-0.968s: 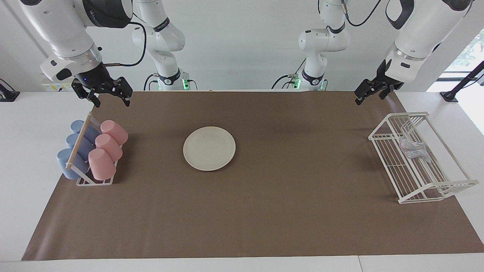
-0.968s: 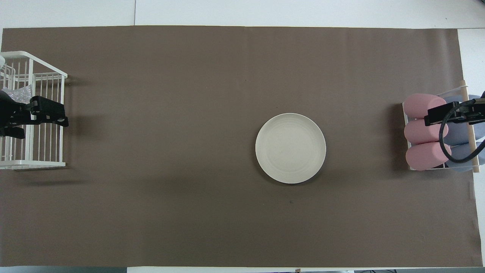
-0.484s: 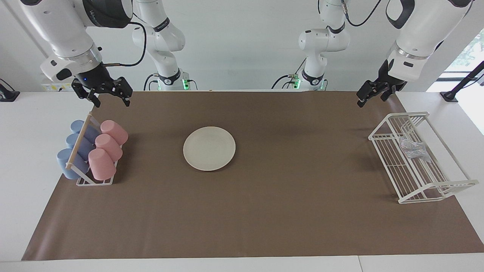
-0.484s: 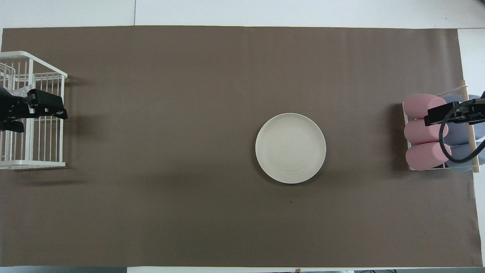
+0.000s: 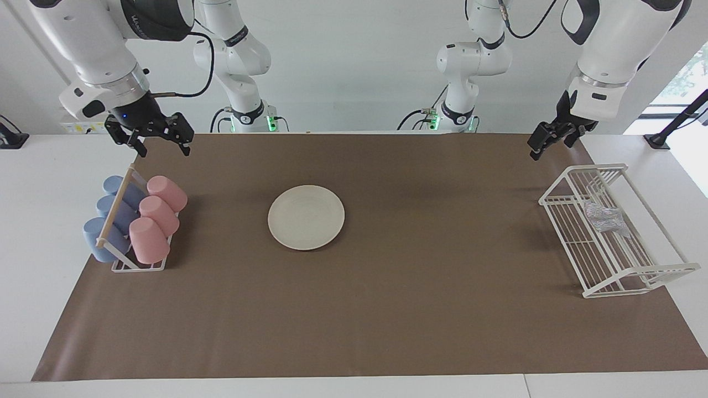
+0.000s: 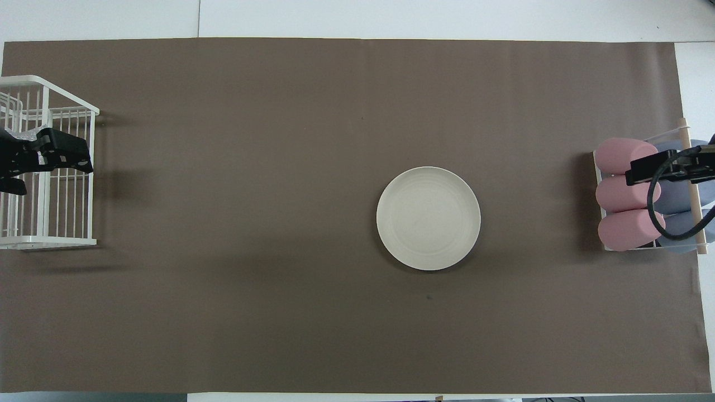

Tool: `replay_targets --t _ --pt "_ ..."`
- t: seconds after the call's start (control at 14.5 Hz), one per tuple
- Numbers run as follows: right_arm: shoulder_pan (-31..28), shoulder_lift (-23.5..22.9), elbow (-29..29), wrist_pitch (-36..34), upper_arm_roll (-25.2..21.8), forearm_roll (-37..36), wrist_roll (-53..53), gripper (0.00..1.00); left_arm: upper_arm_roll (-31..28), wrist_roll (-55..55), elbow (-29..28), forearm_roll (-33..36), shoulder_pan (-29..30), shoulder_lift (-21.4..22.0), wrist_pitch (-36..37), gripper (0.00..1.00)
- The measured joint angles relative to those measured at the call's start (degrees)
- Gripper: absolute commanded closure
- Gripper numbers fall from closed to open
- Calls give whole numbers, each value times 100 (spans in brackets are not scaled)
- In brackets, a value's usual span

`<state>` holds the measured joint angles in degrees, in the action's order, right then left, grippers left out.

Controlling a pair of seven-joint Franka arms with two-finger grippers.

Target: Wipe plate with sponge

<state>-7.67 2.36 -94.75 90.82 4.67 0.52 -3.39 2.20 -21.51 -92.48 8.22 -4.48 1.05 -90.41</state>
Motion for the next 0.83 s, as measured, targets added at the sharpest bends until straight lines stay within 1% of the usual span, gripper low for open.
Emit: replay_targets --t 0.28,0.41,0.62,0.83 --pt "1 0 0 0 0 0 0 0 25 -43 -266 1237 -214 -328 -440 0" --pt "3 0 0 0 0 0 77 0 29 -53 -368 1961 -298 -651 -617 0" --pt "57 0 0 0 12 1 471 0 26 -115 -385 2834 -350 -1214 -965 0" --pt "227 0 0 0 29 1 1293 0 -6 -136 -386 3757 -343 -1639 -1109 0"
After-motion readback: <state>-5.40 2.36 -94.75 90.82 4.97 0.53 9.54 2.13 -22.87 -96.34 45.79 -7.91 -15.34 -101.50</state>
